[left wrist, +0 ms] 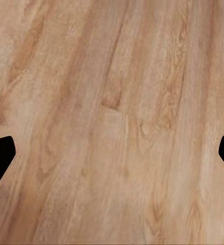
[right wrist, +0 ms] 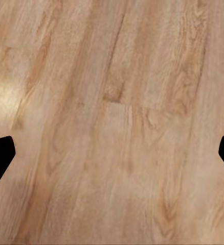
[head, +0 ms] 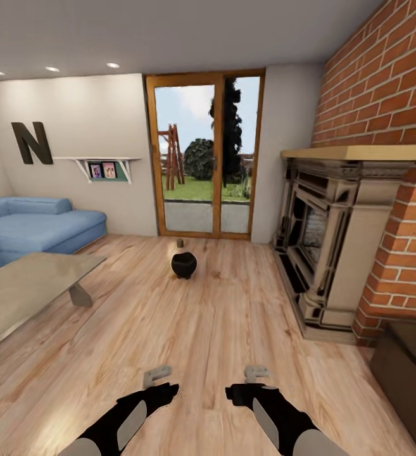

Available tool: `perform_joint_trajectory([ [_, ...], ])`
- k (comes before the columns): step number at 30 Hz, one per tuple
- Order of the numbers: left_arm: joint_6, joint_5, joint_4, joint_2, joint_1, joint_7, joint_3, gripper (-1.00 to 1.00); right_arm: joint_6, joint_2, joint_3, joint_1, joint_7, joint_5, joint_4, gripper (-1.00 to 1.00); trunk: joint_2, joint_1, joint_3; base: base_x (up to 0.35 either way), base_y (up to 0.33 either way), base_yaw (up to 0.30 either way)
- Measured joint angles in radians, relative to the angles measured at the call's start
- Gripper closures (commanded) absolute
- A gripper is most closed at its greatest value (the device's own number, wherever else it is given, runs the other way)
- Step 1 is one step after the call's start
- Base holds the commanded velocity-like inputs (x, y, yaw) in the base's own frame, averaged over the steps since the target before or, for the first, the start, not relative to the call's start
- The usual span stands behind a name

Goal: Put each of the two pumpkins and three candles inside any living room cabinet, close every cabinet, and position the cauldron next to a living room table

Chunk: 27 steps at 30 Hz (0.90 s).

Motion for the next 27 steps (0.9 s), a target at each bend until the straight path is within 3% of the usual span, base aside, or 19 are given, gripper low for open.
perform_joint_trajectory([
  [12,-0.001,0.000,0.000,0.000,0.000,0.001,-0.002,-1.00,0.000,-0.001,0.000,0.000,0.000,0.000,0.000,-1.00,0.000,0.000,-0.006,0.337,0.020,0.255],
  [27,-0.005,0.000,0.002,-0.001,0.000,0.002,-0.004,-1.00,-0.003,-0.003,-0.002,0.000,0.001,0.001,0.000,-1.00,0.000,0.000,-0.007,0.330,-0.051,0.027],
])
